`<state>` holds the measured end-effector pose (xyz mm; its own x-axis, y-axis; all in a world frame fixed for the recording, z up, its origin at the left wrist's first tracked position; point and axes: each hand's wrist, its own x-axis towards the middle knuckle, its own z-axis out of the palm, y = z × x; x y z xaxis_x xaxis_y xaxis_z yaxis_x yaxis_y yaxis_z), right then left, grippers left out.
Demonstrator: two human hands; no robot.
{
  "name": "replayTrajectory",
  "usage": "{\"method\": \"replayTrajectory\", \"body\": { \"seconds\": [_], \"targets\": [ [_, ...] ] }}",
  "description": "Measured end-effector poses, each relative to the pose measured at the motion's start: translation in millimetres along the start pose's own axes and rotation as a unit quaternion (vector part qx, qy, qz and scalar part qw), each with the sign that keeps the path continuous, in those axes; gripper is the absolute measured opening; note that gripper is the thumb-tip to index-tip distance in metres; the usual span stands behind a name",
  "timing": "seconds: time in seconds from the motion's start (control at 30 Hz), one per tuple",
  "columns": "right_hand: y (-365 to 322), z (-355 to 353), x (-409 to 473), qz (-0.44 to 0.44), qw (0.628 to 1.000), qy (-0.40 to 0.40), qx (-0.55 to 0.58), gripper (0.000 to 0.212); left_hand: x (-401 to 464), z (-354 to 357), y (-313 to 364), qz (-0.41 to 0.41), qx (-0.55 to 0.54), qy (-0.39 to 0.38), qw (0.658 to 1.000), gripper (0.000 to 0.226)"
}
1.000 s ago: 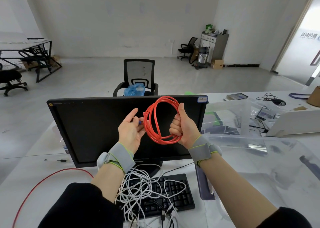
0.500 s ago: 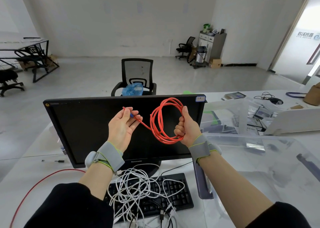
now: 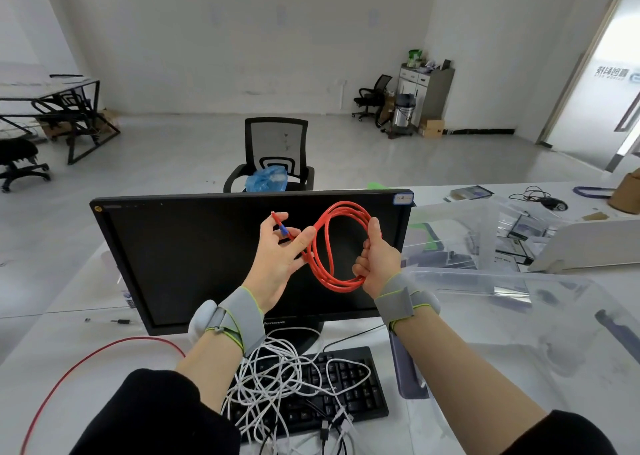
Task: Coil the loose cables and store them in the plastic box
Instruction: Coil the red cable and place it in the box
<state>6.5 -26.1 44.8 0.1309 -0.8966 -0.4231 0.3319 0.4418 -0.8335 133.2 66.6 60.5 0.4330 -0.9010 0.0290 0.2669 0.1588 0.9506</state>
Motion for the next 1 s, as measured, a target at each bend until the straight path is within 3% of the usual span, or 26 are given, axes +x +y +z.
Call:
{"method": "replayTrajectory", "body": {
  "seconds": [0.17, 0.33, 0.47, 0.57, 0.63, 0.83, 1.0],
  "targets": [
    [-2, 4, -3, -0.009, 1.000, -0.001, 0.006, 0.044, -1, 0, 5, 0.025, 0.022, 0.014, 0.999, 0.046],
    [2, 3, -6, -0.007, 0.997, -0.050, 0.056, 0.045, 0, 3, 2, 0.096, 0.170, 0.061, 0.979, 0.044],
    [0, -1, -5, 0.043, 0.975, -0.167, 0.141, 0.045, 2, 2, 1, 0.135, 0.240, 0.075, 0.958, 0.044],
    [-8, -9, -6, 0.128, 0.922, -0.303, 0.204, 0.044, -1, -1, -1, 0.149, 0.288, 0.065, 0.944, 0.040],
    [-11, -12, -4, 0.151, 0.904, -0.338, 0.214, 0.044, -2, -3, -4, 0.170, 0.319, 0.058, 0.930, 0.039],
    [-10, -4, -2, 0.166, 0.950, -0.214, 0.157, 0.046, -3, -7, -5, 0.247, 0.378, 0.050, 0.891, 0.031],
    [-12, 5, -2, 0.058, 0.992, -0.111, 0.026, 0.042, -5, -13, -1, 0.217, 0.290, 0.068, 0.929, 0.027]
  ]
}}
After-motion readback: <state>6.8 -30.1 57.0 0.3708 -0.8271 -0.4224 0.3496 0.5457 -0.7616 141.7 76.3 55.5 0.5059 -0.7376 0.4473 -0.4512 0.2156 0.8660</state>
